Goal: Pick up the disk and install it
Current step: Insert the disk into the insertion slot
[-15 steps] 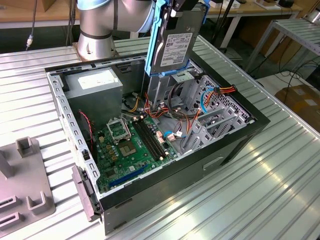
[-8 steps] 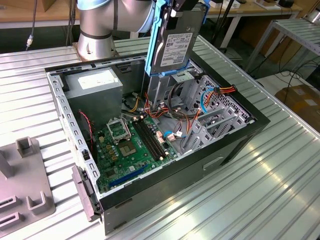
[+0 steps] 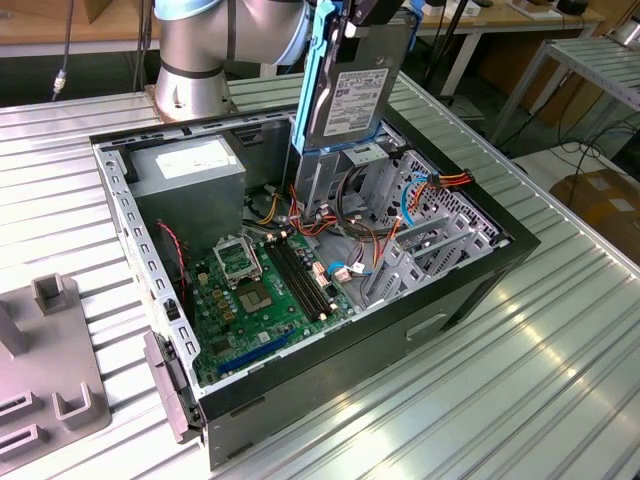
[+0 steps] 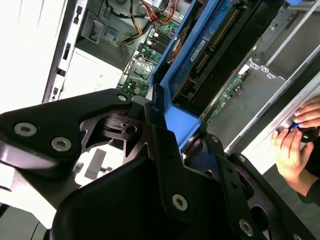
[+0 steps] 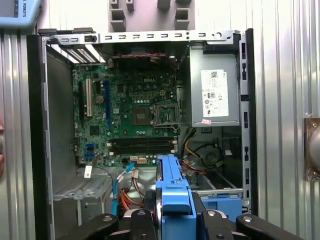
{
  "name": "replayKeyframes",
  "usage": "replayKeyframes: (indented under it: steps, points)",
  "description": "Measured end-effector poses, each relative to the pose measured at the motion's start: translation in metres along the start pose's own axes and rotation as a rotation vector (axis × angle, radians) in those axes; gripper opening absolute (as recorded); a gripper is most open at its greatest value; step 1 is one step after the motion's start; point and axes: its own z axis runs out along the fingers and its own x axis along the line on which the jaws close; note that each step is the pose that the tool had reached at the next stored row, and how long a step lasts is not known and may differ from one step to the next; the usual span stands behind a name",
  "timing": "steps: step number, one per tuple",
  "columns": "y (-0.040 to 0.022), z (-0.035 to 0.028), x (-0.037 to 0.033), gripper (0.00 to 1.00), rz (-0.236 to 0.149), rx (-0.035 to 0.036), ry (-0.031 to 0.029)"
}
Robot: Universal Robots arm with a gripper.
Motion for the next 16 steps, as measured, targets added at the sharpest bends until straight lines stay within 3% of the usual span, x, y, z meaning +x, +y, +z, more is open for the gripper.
replayKeyframes:
  steps: [11,16]
  points:
    - [-0.0007,0.0010,0.0166,0.37,0.000,0.0000,0.0013]
    - [-0.0011,0.0017,0.0279,0.37,0.000,0.0001,0.0014]
